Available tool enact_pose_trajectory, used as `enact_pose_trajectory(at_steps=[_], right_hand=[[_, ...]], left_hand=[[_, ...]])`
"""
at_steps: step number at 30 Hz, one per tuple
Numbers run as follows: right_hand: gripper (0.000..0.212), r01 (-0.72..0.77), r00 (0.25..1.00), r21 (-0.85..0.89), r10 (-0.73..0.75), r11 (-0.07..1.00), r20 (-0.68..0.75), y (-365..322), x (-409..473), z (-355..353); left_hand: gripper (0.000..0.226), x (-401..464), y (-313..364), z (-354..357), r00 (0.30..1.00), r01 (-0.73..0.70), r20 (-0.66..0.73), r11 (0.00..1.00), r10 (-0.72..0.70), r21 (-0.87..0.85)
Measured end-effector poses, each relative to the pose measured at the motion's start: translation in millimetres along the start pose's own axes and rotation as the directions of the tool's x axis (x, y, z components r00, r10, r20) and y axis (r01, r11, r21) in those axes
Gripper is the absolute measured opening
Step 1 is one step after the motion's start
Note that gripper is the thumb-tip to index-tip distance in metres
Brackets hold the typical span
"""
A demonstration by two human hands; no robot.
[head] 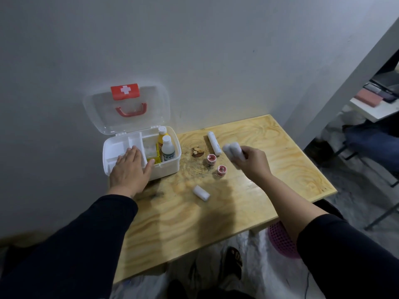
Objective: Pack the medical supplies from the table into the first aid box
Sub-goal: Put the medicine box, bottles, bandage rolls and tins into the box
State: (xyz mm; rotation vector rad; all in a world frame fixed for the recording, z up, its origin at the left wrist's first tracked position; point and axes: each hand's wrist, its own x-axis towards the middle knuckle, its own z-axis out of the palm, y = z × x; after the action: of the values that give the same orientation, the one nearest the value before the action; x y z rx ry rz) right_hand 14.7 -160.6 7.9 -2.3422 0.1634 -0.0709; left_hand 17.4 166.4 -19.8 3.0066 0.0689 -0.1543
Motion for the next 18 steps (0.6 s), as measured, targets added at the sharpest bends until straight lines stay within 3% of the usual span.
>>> enact_pose_trajectory(at_steps=[5,7,11,18], right_hand=[[0.005,-0.047,0.998,0.302,0.032,0.952,0.055,-63,11,10],[0.011,-0.024,0.996,0.356,-0.007,0.934,0.087,-83,13,19],[0.021,0.014,0.984,0.405,-0.085,0.914,0.159,-120,16,48],[0.028,0.035,0.954,0.351,-0.136,0.936,0.268,-164,14,111]], left_hand=[[0.079,3,-8,-8,1.0,-0.011,0.016,1.0,0.011,0.017],[0.082,1,-14,-9,1.0,0.0,0.022,1.0,0.0,0.011],[0.085,-4,-17,-7,0.998,0.018,0.058,1.0,-0.018,-0.008],[0.077,-6,-15,-9,0.999,0.038,-0.025,0.999,-0.038,-0.007]])
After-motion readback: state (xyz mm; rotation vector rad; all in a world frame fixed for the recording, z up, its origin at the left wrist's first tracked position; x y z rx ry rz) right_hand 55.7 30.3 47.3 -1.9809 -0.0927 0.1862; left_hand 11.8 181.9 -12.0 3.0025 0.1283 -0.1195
